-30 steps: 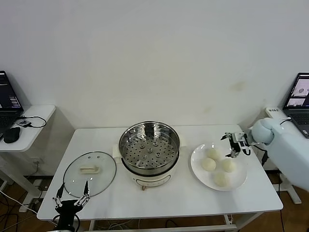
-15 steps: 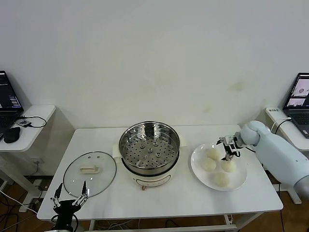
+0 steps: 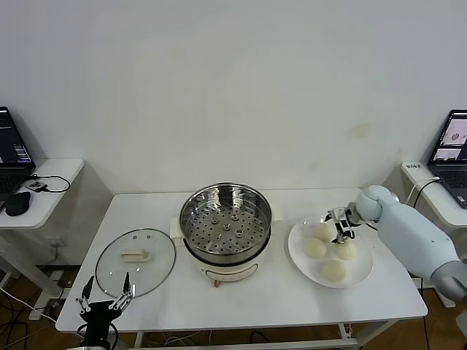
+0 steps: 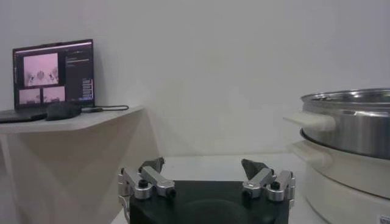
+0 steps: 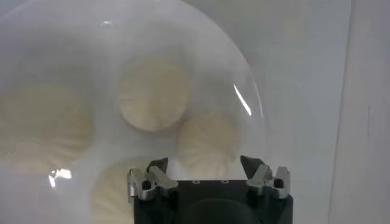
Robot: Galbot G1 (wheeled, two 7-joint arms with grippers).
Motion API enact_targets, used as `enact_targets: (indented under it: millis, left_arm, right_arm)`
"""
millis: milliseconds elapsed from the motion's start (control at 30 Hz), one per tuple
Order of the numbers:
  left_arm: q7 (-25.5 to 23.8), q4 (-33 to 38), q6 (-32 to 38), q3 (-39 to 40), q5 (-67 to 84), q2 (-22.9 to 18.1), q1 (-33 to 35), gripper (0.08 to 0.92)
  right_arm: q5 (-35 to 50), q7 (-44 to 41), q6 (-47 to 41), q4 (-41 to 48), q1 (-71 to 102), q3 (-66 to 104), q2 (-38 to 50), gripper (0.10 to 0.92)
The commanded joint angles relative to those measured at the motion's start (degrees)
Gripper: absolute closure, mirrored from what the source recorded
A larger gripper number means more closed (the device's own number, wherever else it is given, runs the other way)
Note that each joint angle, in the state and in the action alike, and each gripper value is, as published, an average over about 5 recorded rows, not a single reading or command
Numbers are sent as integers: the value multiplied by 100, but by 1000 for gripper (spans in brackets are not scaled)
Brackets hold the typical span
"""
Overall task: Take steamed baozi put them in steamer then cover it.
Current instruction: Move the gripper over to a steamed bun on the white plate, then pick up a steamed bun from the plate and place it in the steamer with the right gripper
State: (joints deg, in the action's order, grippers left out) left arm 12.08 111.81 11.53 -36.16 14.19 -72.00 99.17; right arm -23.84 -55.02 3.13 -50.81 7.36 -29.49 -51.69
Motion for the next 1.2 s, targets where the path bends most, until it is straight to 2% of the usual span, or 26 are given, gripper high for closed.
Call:
enact_targets:
  millis: [33, 267, 867, 1000, 1200]
  left_arm:
    - [6, -1, 6, -2, 0, 2, 3, 177]
    - [5, 23, 7, -5, -1, 7, 15, 177]
    - [-3, 136, -6, 56, -23, -22, 34, 177]
    - [-4, 144, -6, 57, -20, -4, 23, 177]
    - [-7, 132, -10, 70, -14, 37, -4, 177]
  right_arm:
    - [-57, 24, 1, 137, -15, -32, -87, 340]
    - [-47, 2, 19, 122, -11, -25, -73, 405]
    - [157, 9, 53, -103, -74, -18, 64, 502]
    - [437, -40, -9, -429, -256, -180, 272, 515]
    - [1325, -188, -179, -1441, -935, -703, 958, 513]
